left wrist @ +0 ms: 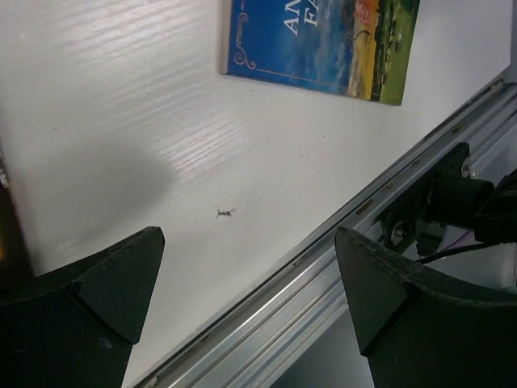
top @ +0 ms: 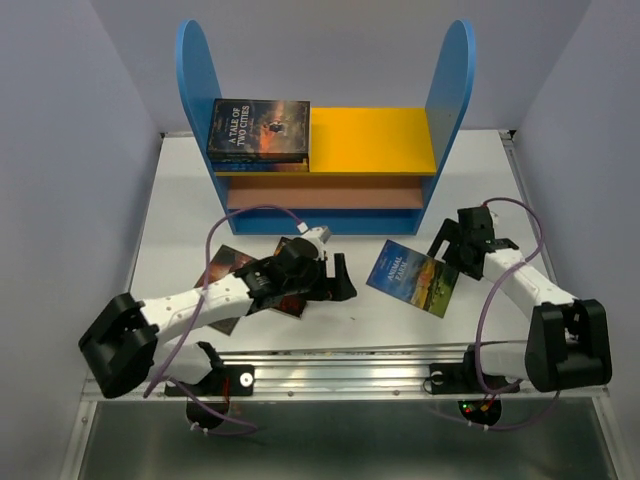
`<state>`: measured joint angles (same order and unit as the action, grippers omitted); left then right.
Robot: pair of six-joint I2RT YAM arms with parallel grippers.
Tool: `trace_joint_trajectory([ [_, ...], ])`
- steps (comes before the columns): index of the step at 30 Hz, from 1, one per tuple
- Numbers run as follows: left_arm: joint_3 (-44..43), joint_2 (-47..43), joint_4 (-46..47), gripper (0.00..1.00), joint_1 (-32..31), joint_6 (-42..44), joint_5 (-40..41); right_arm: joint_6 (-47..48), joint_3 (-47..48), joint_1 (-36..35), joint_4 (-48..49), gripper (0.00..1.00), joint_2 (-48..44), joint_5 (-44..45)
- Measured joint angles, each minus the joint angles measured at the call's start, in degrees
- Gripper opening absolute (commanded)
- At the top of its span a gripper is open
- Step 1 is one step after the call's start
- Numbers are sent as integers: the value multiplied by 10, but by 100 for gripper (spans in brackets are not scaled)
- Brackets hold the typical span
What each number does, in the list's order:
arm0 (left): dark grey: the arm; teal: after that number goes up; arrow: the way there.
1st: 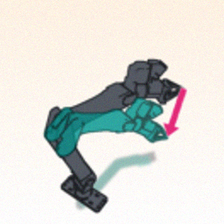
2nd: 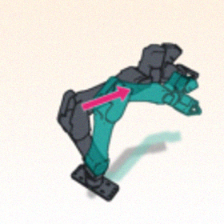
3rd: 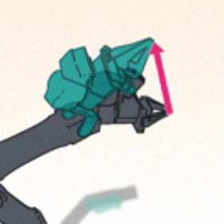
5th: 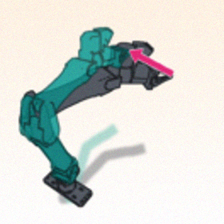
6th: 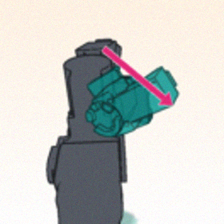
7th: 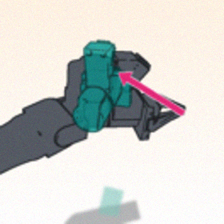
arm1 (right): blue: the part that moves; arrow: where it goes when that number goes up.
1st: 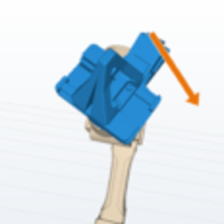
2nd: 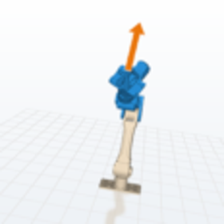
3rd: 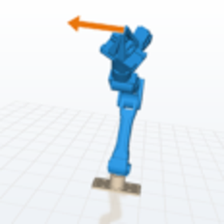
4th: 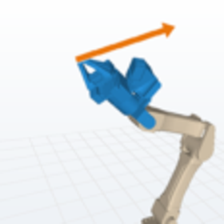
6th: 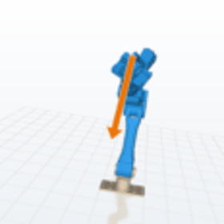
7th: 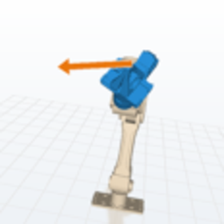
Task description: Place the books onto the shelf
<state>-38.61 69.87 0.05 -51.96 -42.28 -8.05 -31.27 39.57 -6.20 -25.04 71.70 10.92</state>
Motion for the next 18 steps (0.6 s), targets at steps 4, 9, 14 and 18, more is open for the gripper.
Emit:
trace_joint_trajectory([
  [4,-34,76,28,98,-26,13,-13,4,5,26,59,100,57,-30],
  [9,-92,158,71,89,-44,28,-45,9,14,45,101,100,105,-59],
  [14,-137,242,101,72,-56,41,-75,11,6,47,119,100,102,-102],
  [18,-151,288,104,53,-58,44,-88,10,-29,48,138,98,66,-150],
])
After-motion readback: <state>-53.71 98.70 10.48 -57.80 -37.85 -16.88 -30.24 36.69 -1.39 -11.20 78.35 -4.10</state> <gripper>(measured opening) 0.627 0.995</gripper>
